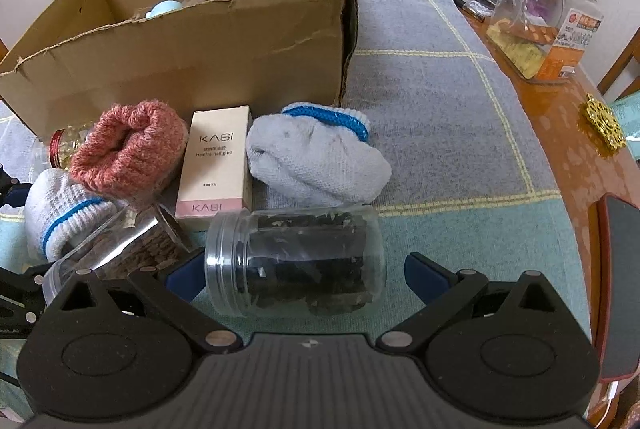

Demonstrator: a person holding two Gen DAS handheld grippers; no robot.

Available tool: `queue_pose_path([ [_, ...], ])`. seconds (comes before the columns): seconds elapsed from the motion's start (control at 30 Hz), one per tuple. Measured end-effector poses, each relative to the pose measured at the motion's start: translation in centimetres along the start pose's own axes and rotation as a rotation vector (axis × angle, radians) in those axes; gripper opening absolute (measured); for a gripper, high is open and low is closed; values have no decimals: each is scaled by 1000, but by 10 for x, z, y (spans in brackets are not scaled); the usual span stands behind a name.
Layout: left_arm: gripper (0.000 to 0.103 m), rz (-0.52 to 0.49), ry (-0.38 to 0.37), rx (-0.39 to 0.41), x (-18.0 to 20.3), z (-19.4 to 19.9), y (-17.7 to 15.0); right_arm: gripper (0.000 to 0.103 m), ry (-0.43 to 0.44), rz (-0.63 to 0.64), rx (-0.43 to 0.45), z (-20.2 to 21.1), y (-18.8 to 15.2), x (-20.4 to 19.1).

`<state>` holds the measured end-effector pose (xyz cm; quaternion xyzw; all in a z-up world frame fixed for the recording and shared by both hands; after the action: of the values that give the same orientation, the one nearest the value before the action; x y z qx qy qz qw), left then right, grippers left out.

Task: Organize objects
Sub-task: 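Grasp the white blue-striped sock with the left tool while the right tool grasps the clear jar of black items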

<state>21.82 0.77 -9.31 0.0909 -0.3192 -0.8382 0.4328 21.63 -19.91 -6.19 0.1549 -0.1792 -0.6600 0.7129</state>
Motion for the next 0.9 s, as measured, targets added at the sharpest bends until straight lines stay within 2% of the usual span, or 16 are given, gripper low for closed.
queue_pose_path([
  [0.07,74,7,5,2,1,1,0,100,-5,18,7,0,2,-2],
  [0.17,72,14,11,5,1,2,0,84,-9,51,-7,-2,4,-5],
  [0.23,70,20,13,7,0,4,-1,79,-10,62,-15,-2,3,-6],
  [0.6,69,66,25,-35,-3,19,-4,79,-13,66,-27,5,-4,0],
  [0.9,69,134,26,-53,-1,45,12,79,-2,124,-18,26,3,-1],
])
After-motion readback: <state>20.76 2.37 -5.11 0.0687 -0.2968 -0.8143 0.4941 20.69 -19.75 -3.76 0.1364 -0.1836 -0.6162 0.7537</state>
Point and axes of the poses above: each gripper's, at about its wrist camera, not at the fingertips, and z roughly against the way its jaws point, x to its right, y to its top, the point moved 2 cm from there along -z, roughly the way its jaws point, and after that the axes turned 12 degrees about z, right-handed, at the moved point
